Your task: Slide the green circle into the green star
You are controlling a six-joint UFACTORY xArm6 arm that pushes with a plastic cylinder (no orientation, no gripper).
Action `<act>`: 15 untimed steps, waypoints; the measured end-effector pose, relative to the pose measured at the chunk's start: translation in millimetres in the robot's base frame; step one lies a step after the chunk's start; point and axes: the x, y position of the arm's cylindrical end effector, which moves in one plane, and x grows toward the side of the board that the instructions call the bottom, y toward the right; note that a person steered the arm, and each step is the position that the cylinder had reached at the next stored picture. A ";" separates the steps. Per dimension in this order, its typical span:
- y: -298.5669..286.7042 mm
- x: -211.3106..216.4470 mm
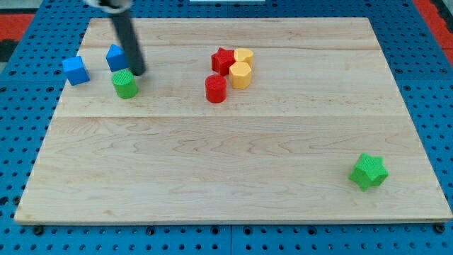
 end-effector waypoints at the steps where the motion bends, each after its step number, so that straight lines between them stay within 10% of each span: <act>1: -43.9 23.1; 2: -58.6 -48.0; 3: -114.9 -31.2; 5: -1.6 63.0; 11: -151.8 27.1; 13: -70.4 80.9; 15: -175.4 36.2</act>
